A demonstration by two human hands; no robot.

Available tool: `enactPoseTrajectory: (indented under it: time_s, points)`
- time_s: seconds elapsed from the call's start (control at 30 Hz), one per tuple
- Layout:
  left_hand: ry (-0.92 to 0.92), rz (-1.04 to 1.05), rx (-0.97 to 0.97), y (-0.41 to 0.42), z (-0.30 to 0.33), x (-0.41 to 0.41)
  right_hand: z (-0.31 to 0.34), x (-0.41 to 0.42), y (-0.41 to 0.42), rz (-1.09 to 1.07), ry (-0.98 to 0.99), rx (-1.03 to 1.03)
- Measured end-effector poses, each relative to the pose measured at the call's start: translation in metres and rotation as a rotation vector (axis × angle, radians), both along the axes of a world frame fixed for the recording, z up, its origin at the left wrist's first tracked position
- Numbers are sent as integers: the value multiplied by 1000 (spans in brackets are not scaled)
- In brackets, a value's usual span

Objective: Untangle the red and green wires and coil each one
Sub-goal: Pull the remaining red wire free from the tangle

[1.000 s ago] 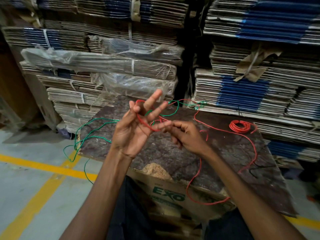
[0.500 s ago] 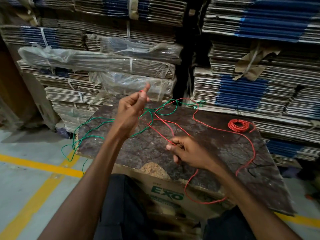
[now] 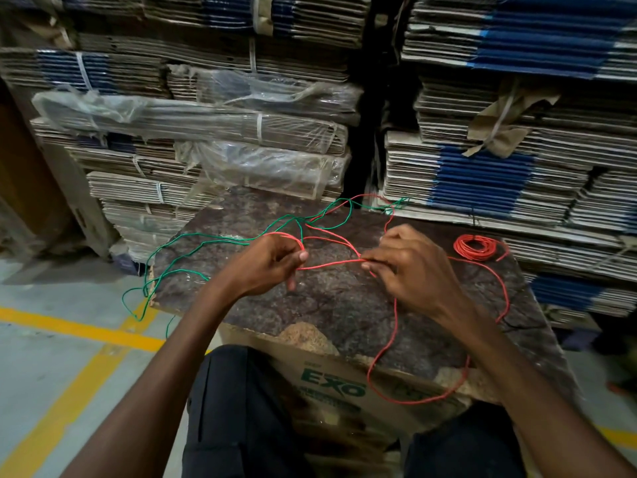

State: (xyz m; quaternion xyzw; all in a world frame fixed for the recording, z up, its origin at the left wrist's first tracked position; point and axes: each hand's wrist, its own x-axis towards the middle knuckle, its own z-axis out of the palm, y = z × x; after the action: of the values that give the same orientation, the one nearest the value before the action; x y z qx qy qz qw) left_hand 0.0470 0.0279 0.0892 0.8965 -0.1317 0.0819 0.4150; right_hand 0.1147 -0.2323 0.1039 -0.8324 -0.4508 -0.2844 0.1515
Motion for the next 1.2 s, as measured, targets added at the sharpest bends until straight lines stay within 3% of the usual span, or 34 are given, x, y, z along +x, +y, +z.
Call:
enactPoseTrajectory:
  time_s: [0.2, 0.27, 0.37, 0.47, 0.67, 0.93, 1.07, 1.2]
  points:
    - [64, -80, -156, 6, 2, -12, -14, 29, 1, -44, 79, 238]
    - [103, -92, -201, 12, -1, -15, -11, 32, 0, -44, 285, 404]
    - [166, -105, -243, 23, -7, -23, -6, 36, 6, 59, 863, 708]
    - [225, -132, -330, 28, -9, -33, -4, 47, 5, 63, 910, 815]
    - [350, -268, -692, 16, -6, -52, 1, 63, 25, 39, 849, 854]
    - [221, -733, -1378, 1, 3, -43, -13, 61, 60, -21, 950, 749]
    - [98, -736, -1499, -4, 20, -31, -30, 50, 67, -61, 1069, 628]
    - [-44, -571, -1510, -1, 33, -14, -47, 31, 66, -61, 1184, 485]
